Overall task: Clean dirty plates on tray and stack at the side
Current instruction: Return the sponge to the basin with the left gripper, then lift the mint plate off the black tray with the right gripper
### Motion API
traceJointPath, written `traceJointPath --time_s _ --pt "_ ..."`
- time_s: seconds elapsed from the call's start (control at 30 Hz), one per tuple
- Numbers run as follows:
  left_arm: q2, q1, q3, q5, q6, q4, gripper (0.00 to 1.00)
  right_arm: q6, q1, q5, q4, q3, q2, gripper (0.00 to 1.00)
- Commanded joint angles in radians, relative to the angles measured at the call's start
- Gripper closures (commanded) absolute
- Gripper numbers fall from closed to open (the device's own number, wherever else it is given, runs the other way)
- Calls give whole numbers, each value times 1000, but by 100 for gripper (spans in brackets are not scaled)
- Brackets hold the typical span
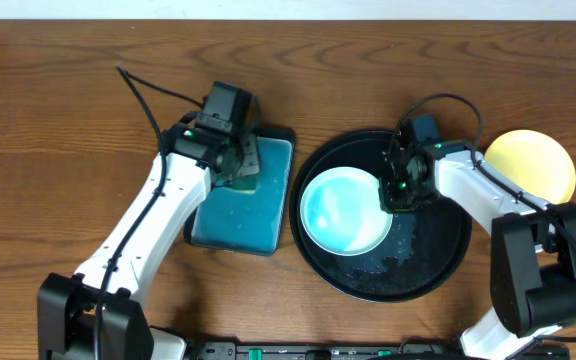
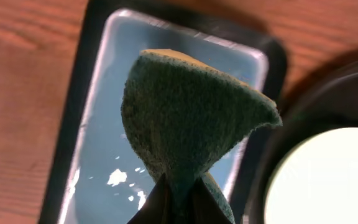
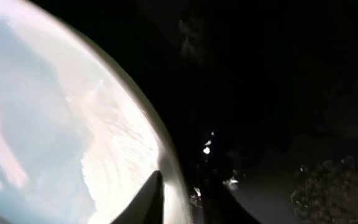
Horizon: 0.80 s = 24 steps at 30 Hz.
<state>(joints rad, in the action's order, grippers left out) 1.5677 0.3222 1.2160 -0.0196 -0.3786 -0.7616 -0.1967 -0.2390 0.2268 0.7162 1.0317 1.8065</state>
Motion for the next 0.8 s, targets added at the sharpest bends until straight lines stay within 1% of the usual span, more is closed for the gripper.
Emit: traceJointPath --time_s 0.0,0.03,0.07,0.23,0.37,0.53,0.63,0.77 --pt "24 -31 -53 2 34 -4 93 -48 -25 27 -35 -60 12 90" --pt "30 -36 -66 2 34 1 93 -50 -25 32 -43 -67 12 96" --pt "37 -41 -82 2 34 11 93 -50 -25 46 -47 -71 12 99" --pt "74 -47 -151 2 34 58 93 -49 -24 121 -64 -68 9 99" --pt "111 -47 -167 1 34 75 92 -48 -18 152 -69 -50 -10 99" --pt "148 -47 -167 2 34 93 93 -39 4 151 -67 -19 -97 99" --pt "163 -47 -167 1 34 103 92 -34 21 127 -68 -8 -165 99" --pt "167 -47 -167 1 34 119 92 -21 32 3 -66 -8 -269 99"
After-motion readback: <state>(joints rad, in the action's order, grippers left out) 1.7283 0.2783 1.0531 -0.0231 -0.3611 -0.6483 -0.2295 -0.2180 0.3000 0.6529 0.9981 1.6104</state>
